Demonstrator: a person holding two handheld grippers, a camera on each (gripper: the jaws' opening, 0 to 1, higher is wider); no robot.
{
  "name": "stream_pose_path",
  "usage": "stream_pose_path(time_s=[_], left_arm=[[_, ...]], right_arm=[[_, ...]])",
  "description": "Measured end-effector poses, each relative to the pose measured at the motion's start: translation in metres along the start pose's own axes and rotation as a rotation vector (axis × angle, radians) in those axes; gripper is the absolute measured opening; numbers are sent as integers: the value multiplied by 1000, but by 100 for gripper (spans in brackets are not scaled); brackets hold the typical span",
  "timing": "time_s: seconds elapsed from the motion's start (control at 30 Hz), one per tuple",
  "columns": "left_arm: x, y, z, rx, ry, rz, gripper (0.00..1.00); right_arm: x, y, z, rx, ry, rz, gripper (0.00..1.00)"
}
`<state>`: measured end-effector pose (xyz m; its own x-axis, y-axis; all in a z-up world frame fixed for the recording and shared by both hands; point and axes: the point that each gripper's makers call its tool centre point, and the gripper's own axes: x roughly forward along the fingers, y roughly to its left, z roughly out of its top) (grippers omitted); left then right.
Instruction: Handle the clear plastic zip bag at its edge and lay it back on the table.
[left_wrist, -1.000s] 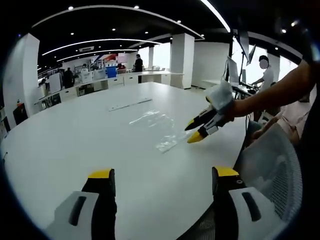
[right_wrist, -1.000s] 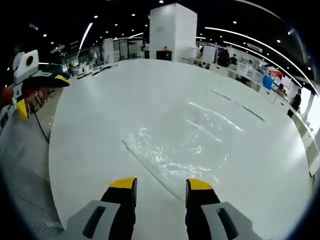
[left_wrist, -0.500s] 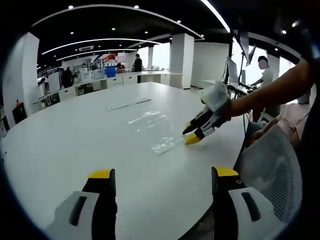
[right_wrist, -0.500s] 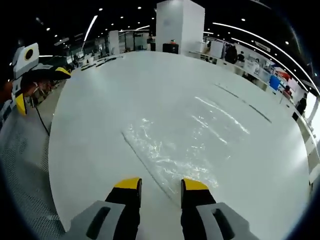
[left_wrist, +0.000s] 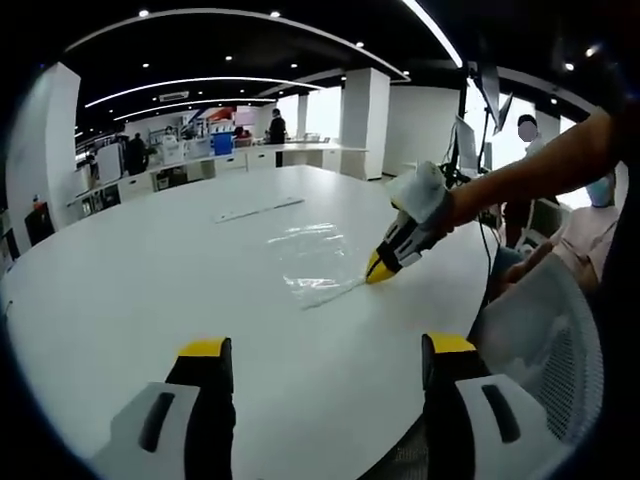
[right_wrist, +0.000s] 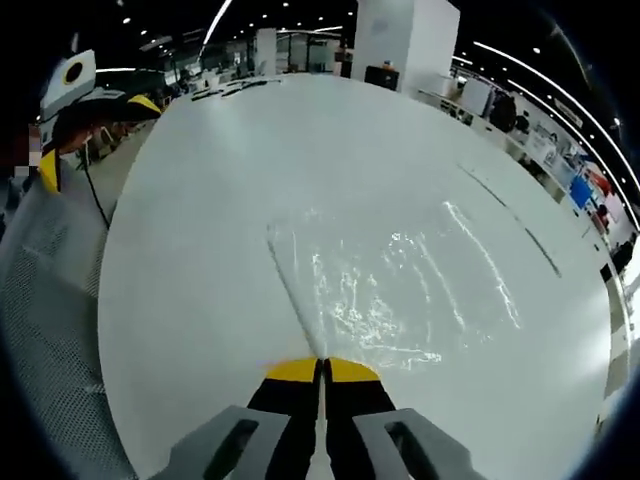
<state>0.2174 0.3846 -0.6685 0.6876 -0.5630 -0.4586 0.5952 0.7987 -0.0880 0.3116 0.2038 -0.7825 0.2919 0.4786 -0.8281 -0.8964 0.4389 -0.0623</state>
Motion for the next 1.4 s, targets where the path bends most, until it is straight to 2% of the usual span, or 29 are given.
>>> stream_pose_path(time_s=[0.13,0.27,0.3,0.47,0.7,0.77,0.9,1.0,1.1,1.23,1.4], left_arm=[[-3,0,0,-11,-10,14,76],[-8,-2,-2,-17,-11,25,77],[-10,0,1,-21,-30,38,78],[-16,4,5,-21,-46,74,81],[-16,2,7,1,-41,74,81],[-16,4,11,6,-47,82,81],[-16,4,20,1,-71,98,80],[-11,3,18,0,-73,87,80],[-4,2,14,21,-50,67,80],[2,2,13,32,-45,44,80],[11,0,13,69,-25,8,80]], right_arm=[[-1,-1,-1,-5,-1,1,0],[-3,1,0,-72,11,-2,0],[-3,1,-1,-72,13,4,0],[-5,1,-1,-52,9,2,0],[-17,5,11,-143,-32,-12,0],[-22,6,13,-190,-26,-15,0],[-24,4,16,-203,-28,-8,0],[-33,9,22,-238,-49,-18,0],[-38,13,26,-252,-68,-15,0],[-45,26,27,-315,-76,12,0],[-49,32,29,-360,-79,30,0]])
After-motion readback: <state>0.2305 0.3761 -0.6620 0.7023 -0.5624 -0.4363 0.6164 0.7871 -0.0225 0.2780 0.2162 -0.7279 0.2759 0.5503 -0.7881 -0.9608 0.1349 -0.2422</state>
